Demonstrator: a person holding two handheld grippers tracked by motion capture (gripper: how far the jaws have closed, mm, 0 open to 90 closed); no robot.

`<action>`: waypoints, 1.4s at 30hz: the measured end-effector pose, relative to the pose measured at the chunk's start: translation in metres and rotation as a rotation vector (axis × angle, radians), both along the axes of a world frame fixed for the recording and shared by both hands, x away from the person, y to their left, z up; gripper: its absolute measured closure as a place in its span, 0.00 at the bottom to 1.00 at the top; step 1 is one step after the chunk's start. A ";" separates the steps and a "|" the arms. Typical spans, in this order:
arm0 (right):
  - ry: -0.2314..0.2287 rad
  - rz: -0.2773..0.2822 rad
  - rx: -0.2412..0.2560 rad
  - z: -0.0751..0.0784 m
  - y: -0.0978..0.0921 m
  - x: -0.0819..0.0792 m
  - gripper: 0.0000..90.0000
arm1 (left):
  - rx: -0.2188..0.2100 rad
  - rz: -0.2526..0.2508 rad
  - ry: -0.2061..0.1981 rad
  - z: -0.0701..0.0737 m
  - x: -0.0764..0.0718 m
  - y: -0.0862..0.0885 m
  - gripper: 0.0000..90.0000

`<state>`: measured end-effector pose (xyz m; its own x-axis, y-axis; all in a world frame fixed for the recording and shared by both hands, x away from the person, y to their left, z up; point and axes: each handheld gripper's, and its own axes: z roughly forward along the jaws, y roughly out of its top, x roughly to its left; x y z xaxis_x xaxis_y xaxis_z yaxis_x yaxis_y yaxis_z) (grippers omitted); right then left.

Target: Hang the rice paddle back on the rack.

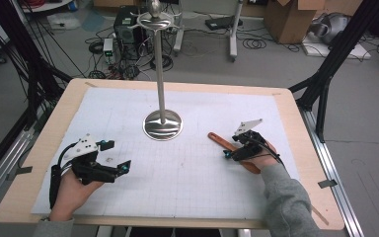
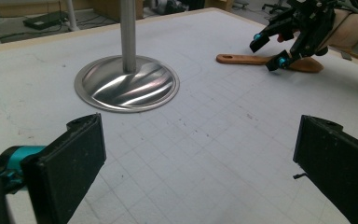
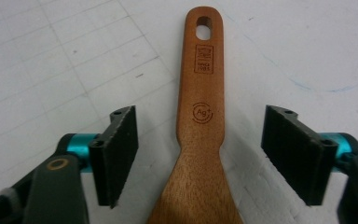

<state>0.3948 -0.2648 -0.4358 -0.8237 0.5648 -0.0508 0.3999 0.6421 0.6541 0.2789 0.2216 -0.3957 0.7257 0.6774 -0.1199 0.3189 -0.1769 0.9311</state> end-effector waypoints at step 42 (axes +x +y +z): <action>0.011 -0.027 0.010 0.006 0.001 -0.002 0.72 | -0.003 0.007 0.005 -0.001 0.000 0.003 0.03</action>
